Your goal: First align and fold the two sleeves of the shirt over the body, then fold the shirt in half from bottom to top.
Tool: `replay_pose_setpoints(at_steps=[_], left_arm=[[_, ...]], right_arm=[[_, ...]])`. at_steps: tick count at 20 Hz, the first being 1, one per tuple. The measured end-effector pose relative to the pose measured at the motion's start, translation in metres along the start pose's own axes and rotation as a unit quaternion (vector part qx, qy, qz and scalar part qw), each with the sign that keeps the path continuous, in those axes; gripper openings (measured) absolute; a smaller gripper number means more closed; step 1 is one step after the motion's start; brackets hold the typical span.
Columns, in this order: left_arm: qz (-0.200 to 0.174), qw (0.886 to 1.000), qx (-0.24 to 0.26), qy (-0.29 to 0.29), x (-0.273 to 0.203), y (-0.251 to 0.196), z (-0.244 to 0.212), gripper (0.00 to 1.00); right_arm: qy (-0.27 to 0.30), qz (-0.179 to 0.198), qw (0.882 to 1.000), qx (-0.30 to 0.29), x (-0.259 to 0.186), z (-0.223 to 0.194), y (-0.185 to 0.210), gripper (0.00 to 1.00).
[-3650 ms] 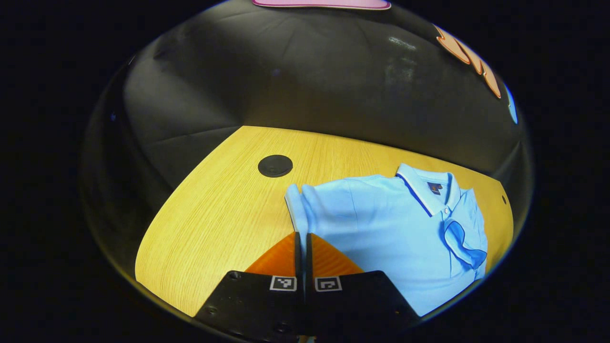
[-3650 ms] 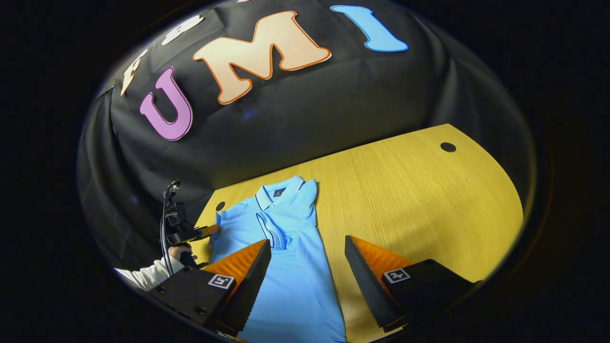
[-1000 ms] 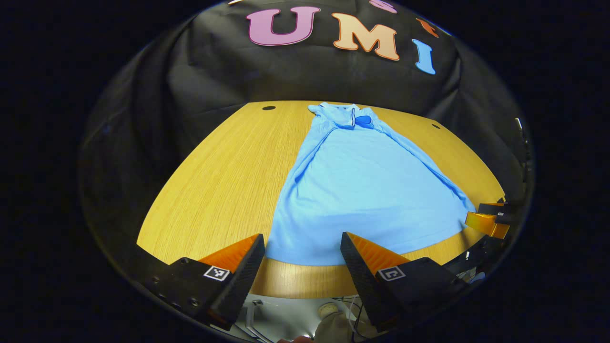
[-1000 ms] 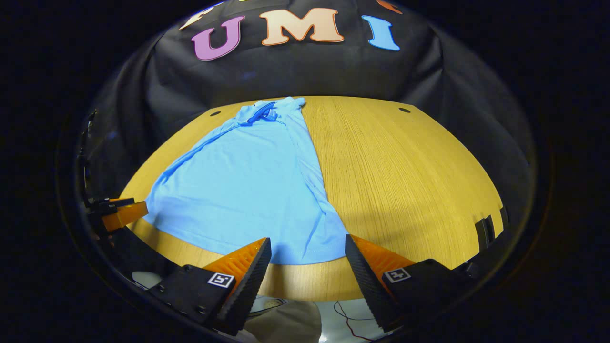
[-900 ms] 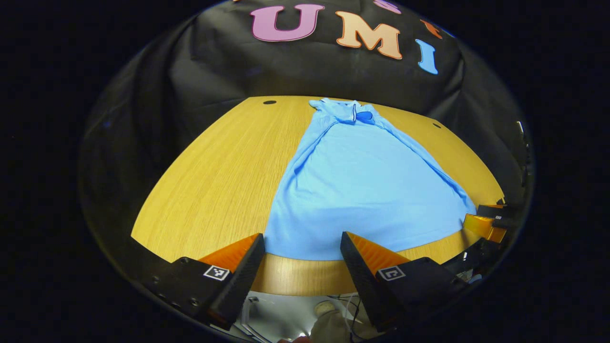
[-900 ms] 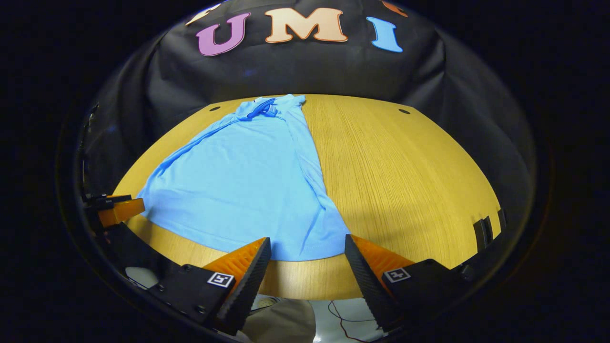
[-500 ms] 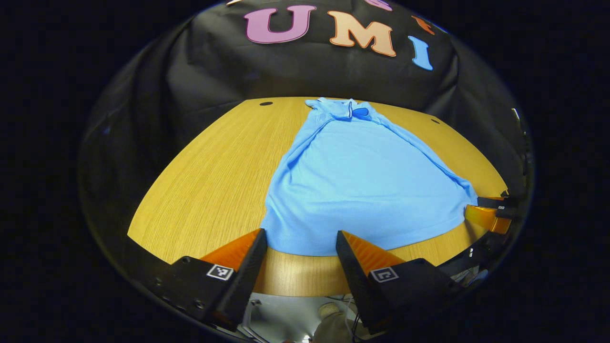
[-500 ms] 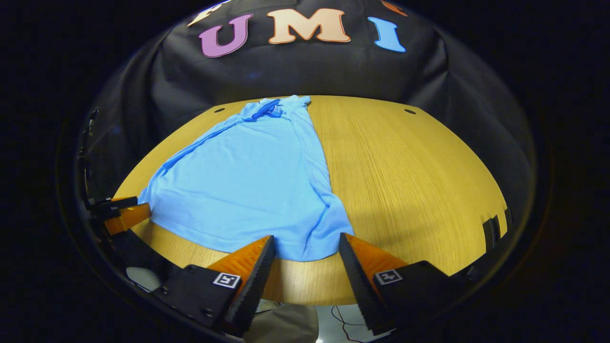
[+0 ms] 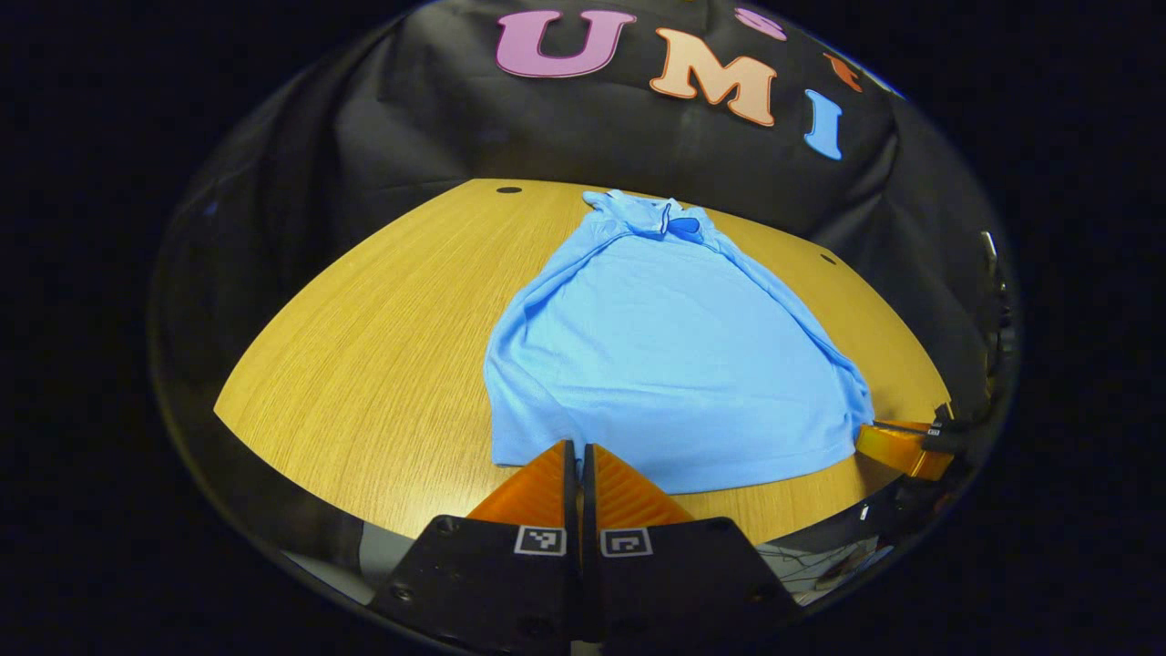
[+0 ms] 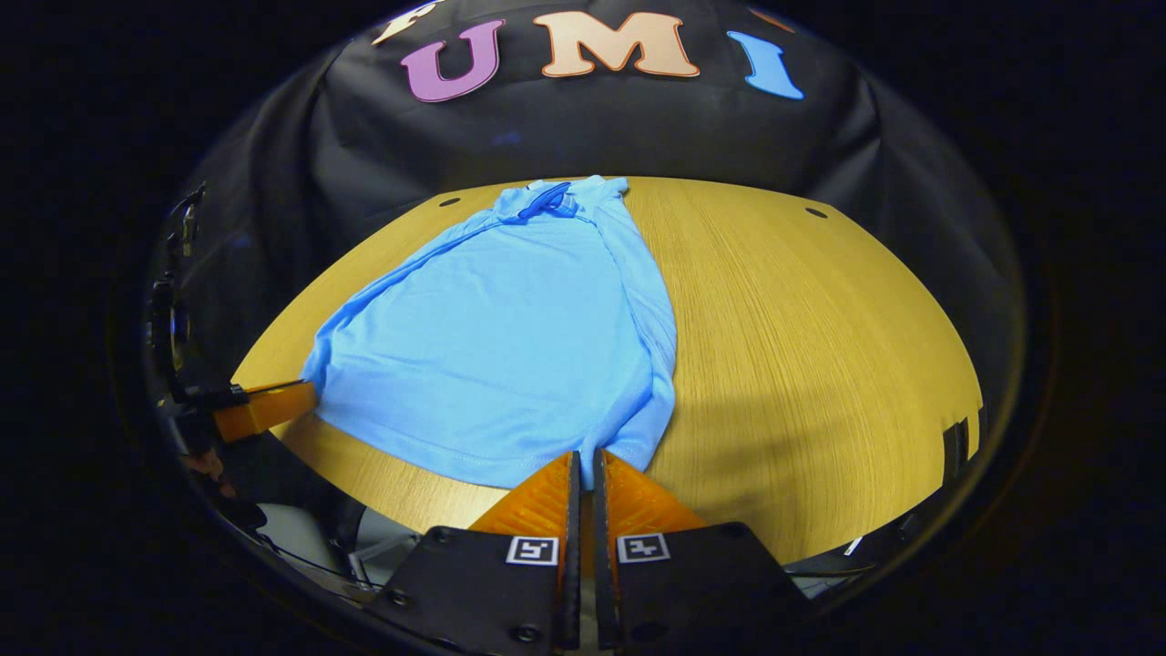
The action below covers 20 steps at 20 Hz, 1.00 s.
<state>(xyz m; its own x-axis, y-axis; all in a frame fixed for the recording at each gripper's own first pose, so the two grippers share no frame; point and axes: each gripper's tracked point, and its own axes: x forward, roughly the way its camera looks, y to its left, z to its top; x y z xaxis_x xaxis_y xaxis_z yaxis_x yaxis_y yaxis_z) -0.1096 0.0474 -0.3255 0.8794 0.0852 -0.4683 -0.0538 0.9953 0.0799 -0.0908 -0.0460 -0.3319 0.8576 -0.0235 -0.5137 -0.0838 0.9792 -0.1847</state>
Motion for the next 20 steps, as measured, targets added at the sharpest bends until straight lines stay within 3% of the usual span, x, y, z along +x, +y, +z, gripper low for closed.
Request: replay_pose_setpoints(at_steps=[5,7,9,13,20], left_arm=[[-0.017,1.0,-0.016,-0.008,-0.009,0.001,0.006,0.0],[-0.027,0.999,-0.015,-0.026,-0.015,-0.001,0.022,0.0],[-0.034,0.998,-0.014,-0.042,-0.02,-0.002,0.038,0.0],[-0.036,0.997,-0.012,-0.072,-0.019,0.003,0.075,0.0],[0.01,0.999,-0.026,-0.039,-0.011,0.04,0.054,0.0]], right_arm=[[-0.017,-0.001,1.0,-0.01,-0.01,0.01,0.006,0.1],[-0.035,-0.012,0.999,-0.012,-0.008,0.024,0.004,0.09],[-0.045,-0.003,0.999,-0.002,-0.013,0.037,0.007,0.0],[-0.057,0.005,0.998,-0.005,-0.008,0.064,0.012,0.03],[-0.03,0.017,0.999,-0.015,0.003,0.058,0.016,0.03]])
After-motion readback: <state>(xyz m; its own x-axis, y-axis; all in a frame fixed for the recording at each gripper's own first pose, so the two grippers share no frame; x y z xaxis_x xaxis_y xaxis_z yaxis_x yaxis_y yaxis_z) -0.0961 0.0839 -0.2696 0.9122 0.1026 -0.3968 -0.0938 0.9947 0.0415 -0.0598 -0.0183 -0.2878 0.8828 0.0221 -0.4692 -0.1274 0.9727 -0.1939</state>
